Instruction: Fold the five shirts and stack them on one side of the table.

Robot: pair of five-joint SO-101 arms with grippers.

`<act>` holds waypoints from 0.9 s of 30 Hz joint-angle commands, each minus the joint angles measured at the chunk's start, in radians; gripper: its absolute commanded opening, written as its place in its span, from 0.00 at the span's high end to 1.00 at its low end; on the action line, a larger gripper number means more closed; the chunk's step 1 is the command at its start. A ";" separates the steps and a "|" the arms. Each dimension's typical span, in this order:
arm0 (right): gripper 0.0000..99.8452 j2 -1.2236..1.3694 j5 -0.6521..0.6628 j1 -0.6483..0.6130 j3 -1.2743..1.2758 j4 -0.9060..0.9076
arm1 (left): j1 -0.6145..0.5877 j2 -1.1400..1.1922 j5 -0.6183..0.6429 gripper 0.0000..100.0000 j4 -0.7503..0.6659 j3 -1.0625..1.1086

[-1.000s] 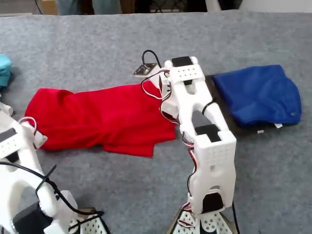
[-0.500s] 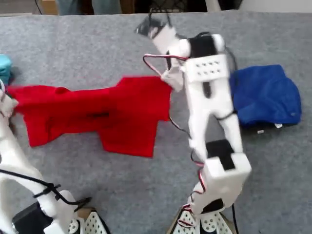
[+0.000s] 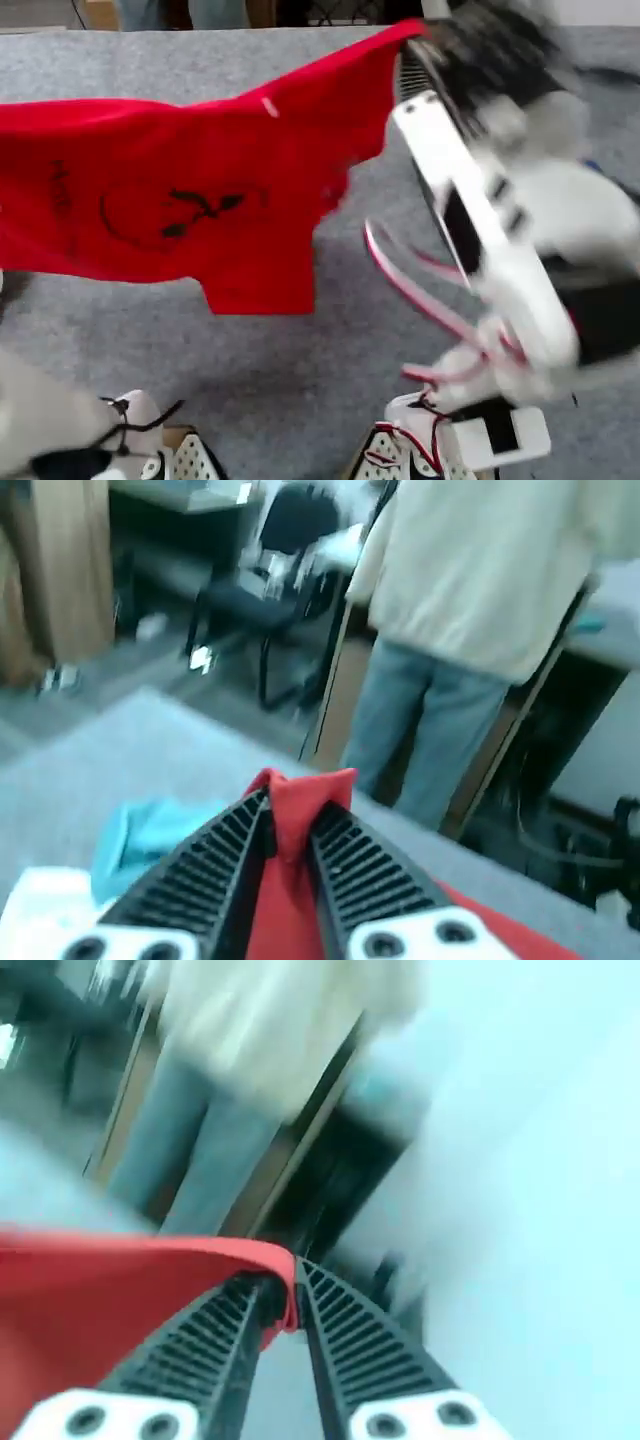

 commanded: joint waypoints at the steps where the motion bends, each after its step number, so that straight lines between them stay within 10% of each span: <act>1: 0.99 -0.053 -0.032 0.057 -0.104 -0.095 | 0.027 -0.012 -0.025 0.97 0.040 -0.151; 12: 0.99 -0.171 -0.054 0.161 -0.108 -0.425 | 0.039 -0.153 -0.026 0.97 0.074 -0.012; 27: 0.99 -0.171 0.167 -0.029 0.122 -0.126 | 0.039 -0.465 -0.106 0.97 -0.011 0.754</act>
